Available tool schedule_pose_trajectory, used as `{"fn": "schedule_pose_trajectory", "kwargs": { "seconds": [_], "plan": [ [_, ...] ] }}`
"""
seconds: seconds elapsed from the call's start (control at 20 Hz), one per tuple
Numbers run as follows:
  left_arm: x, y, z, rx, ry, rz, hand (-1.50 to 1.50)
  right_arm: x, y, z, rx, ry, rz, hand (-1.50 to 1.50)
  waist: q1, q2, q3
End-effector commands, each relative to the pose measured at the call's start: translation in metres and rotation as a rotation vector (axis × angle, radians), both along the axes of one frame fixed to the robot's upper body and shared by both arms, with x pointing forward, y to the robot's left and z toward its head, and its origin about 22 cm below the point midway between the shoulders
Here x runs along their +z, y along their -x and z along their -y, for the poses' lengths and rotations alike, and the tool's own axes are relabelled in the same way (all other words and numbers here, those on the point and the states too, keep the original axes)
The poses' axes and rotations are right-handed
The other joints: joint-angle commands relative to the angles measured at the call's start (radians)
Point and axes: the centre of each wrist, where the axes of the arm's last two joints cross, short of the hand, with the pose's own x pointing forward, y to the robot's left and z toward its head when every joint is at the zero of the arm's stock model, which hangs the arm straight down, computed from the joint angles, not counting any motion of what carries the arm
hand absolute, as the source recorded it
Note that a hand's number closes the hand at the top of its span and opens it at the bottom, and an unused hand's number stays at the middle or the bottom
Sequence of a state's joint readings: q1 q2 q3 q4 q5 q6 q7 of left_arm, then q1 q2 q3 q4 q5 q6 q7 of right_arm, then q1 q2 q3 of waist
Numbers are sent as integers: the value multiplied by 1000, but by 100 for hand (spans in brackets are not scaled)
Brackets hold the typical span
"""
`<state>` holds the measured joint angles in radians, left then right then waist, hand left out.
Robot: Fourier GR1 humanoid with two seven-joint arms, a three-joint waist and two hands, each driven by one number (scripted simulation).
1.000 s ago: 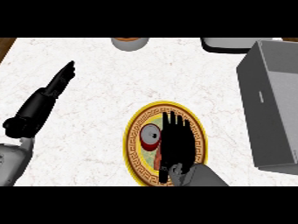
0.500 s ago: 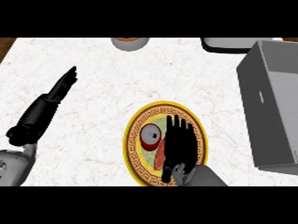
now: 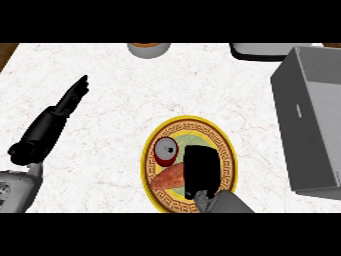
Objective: Pick the sweet potato from the plate and place it in the cardboard box
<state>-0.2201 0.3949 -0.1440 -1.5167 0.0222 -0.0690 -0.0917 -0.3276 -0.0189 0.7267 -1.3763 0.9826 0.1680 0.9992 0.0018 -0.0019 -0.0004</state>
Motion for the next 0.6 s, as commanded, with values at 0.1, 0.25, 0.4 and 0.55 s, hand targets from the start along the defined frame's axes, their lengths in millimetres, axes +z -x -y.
{"fn": "schedule_pose_trajectory", "kwargs": {
  "seconds": [0.1, 0.25, 0.4, 0.55],
  "plan": [
    [5, -4, 4, 21, -2, 19, 0, 13, -8, -20, 19, 50, 111, 150, 4, 2, 0],
    [0, 9, 18, 9, -12, 0, 0, 11, 6, 8, 252, 5, 185, 150, -1, -2, 1],
    [0, 2, 1, -1, 7, -7, 0, 21, 55, -8, 720, -152, 145, 150, 10, -5, 3],
    [1, 2, 3, -6, 5, -5, 0, 28, 93, -8, 1054, -254, 157, 150, 26, -11, 6]
  ]
}}
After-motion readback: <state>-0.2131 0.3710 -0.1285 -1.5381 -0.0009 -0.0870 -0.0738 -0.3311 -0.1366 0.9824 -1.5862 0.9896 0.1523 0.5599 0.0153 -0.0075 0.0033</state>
